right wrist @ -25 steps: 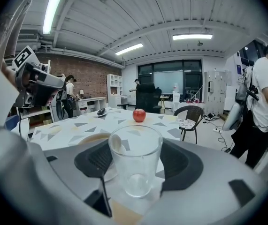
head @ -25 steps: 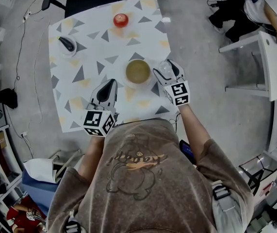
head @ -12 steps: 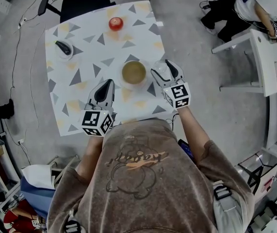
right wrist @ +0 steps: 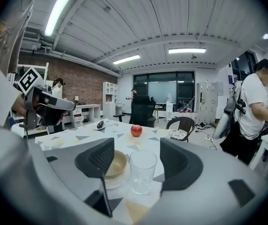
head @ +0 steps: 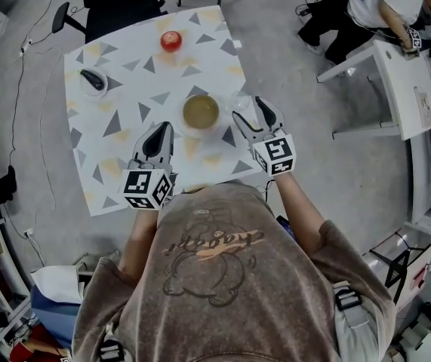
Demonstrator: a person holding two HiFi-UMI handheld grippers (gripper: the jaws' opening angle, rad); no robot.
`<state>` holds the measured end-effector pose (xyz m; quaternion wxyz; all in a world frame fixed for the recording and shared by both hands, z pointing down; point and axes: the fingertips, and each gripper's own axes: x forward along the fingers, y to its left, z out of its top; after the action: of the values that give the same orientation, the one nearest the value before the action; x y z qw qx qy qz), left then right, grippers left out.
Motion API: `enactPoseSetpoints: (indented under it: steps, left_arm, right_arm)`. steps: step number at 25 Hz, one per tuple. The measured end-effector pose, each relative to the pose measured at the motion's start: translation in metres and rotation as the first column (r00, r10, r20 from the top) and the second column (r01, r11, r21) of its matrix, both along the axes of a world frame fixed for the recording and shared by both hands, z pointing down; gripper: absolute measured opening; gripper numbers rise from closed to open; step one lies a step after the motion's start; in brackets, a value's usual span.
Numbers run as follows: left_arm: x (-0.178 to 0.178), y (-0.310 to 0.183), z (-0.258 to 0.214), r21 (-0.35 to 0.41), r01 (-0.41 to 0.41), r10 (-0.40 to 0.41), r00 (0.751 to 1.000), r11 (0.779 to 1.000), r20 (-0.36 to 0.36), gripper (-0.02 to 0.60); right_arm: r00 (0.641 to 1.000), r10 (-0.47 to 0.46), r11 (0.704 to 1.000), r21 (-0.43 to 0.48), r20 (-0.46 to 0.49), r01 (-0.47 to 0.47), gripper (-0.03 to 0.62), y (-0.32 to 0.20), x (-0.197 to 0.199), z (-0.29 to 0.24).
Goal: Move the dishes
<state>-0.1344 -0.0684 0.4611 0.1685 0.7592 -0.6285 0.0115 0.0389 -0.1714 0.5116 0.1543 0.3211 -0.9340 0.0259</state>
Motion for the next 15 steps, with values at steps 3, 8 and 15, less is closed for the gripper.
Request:
enactPoseSetpoints:
  steps: [3, 8, 15]
  left_arm:
    - [0.0, 0.002, -0.002, 0.008, -0.003, 0.003, 1.0, 1.0, -0.001, 0.02]
    - [-0.002, 0.007, -0.005, 0.015, -0.005, 0.005, 1.0, 1.0, -0.002, 0.02]
    - [-0.005, 0.011, -0.007, 0.022, -0.003, 0.003, 1.0, 1.0, 0.002, 0.02]
  right_arm:
    - [1.0, 0.009, 1.0, 0.002, 0.021, -0.009, 0.293, 0.009, 0.001, -0.009]
    - [0.998, -0.006, 1.0, -0.025, 0.058, 0.008, 0.288, 0.025, -0.006, -0.017]
    - [0.997, -0.047, 0.997, -0.066, 0.059, 0.05, 0.285, 0.043, -0.024, -0.007]
